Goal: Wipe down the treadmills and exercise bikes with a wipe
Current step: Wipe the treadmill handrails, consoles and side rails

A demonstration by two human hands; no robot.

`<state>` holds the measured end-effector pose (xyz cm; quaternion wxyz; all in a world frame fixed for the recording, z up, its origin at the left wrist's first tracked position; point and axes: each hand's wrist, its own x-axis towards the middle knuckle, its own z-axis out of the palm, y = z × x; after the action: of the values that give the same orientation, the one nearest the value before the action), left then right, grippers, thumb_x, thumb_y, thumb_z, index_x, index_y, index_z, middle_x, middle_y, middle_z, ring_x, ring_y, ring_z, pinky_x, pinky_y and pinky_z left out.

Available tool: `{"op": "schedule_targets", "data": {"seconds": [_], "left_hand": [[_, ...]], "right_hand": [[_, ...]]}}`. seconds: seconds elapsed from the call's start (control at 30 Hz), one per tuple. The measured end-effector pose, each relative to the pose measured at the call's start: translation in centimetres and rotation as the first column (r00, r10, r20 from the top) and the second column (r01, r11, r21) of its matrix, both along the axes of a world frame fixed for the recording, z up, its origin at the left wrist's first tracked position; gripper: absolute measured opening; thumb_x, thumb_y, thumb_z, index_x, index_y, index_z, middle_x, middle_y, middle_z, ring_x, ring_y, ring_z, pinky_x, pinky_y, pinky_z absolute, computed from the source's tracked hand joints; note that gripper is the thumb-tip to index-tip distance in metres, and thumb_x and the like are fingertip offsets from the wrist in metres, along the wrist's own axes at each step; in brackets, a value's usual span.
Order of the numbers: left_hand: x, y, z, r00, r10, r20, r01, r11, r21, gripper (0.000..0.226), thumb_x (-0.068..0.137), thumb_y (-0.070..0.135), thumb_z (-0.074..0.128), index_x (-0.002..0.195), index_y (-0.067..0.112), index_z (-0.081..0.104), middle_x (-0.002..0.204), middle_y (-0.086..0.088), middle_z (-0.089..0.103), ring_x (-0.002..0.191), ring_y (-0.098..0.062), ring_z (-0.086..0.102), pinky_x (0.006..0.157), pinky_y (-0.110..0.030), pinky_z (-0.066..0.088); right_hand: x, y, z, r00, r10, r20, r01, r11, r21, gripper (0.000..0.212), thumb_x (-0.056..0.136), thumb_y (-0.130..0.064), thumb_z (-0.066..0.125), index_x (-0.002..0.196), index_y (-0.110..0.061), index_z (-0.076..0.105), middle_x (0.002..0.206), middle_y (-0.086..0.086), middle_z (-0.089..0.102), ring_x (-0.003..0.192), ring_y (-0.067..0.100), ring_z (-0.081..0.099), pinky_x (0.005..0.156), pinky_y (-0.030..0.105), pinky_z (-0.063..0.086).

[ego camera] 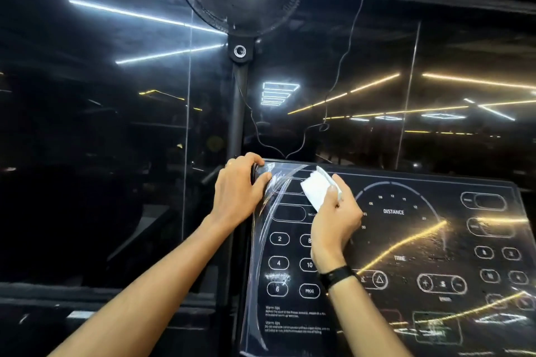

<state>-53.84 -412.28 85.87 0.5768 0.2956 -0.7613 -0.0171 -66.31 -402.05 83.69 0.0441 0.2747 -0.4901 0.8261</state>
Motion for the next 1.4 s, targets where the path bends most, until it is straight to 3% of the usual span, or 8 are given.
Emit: {"op": "schedule_targets", "data": {"seconds": [0.27,0.37,0.5,0.67,0.77,0.97,1.23,1.4], "left_hand": [[-0.7,-1.5,0.2,0.939,-0.147,-0.311,0.203,0.967,0.155,0.028,0.078,0.022,0.083,0.104,0.021,0.075,0.095,0.006,0.073,0.083,-0.007,0.067,0.082,-0.031,0.056],[-0.6,-1.9,0.5,0.928,-0.166,-0.334,0.236,0.955,0.18,0.024,0.08,0.022,0.082,0.103,0.019,0.077,0.092,0.007,0.074,0.083,-0.007,0.068,0.083,-0.031,0.057],[-0.4,-2.0,0.8,0.916,-0.162,-0.367,0.253,0.943,0.216,0.017,0.082,0.023,0.081,0.098,0.018,0.078,0.086,0.007,0.075,0.08,-0.008,0.069,0.081,-0.025,0.056],[-0.6,-1.8,0.7,0.894,-0.17,-0.414,0.279,0.935,0.218,0.013,0.085,0.019,0.078,0.098,0.016,0.078,0.087,0.005,0.075,0.077,-0.004,0.067,0.076,-0.022,0.055],[-0.6,-1.9,0.6,0.878,-0.185,-0.441,0.308,0.924,0.225,0.012,0.085,0.018,0.078,0.097,0.014,0.078,0.086,0.003,0.076,0.08,-0.01,0.071,0.076,-0.027,0.057],[-0.3,-2.3,1.1,0.887,-0.202,-0.415,0.315,0.922,0.224,0.01,0.083,0.016,0.079,0.093,0.015,0.08,0.081,0.004,0.076,0.076,-0.01,0.071,0.078,-0.029,0.057],[-0.6,-2.0,0.8,0.887,-0.17,-0.429,0.301,0.918,0.257,0.009,0.084,0.022,0.079,0.093,0.022,0.078,0.081,0.007,0.076,0.076,-0.01,0.071,0.076,-0.039,0.061],[-0.6,-2.2,0.7,0.868,-0.196,-0.457,0.343,0.901,0.267,0.009,0.086,0.019,0.077,0.094,0.018,0.079,0.083,0.004,0.076,0.083,-0.012,0.073,0.079,-0.047,0.061]], "right_hand": [[-1.4,-0.9,-0.1,0.963,-0.139,-0.231,0.109,0.984,-0.139,0.039,0.1,0.002,0.045,0.133,-0.01,0.063,0.132,0.001,0.064,0.123,0.009,0.057,0.101,0.009,0.041],[-1.5,-2.0,-1.4,0.764,-0.202,-0.613,0.167,0.979,-0.115,0.048,0.1,0.006,0.043,0.143,-0.011,0.05,0.146,0.01,0.052,0.142,0.022,0.043,0.118,0.034,0.034],[0.2,-3.4,-4.3,0.487,-0.057,-0.872,0.496,0.84,0.221,0.057,0.104,-0.027,0.026,0.155,-0.001,0.027,0.162,0.02,0.024,0.153,0.031,0.017,0.121,0.052,0.025],[2.0,-3.4,-4.4,0.42,0.019,-0.907,0.69,0.642,0.333,0.093,0.099,-0.065,0.006,0.154,0.009,-0.001,0.161,0.032,-0.005,0.153,0.04,-0.008,0.124,0.053,0.005],[2.6,-4.9,-1.3,0.401,0.056,-0.914,0.691,0.637,0.342,0.086,0.1,-0.057,0.006,0.153,0.01,-0.003,0.161,0.033,-0.009,0.151,0.042,-0.011,0.123,0.054,0.006],[2.4,-2.2,-5.3,0.122,0.208,-0.97,0.664,0.71,0.236,0.084,0.103,-0.059,0.023,0.157,0.001,-0.001,0.165,0.02,-0.011,0.154,0.03,-0.011,0.124,0.049,-0.002],[-0.1,-3.0,-1.7,0.353,0.105,-0.93,0.709,0.618,0.339,0.092,0.099,-0.066,0.005,0.155,0.006,-0.004,0.164,0.026,-0.007,0.153,0.037,-0.009,0.124,0.054,0.002],[3.0,-3.0,-2.4,0.135,0.238,-0.962,0.682,0.681,0.265,0.095,0.098,-0.068,0.015,0.155,0.005,-0.007,0.164,0.024,-0.013,0.152,0.036,-0.017,0.124,0.051,-0.001]]}}
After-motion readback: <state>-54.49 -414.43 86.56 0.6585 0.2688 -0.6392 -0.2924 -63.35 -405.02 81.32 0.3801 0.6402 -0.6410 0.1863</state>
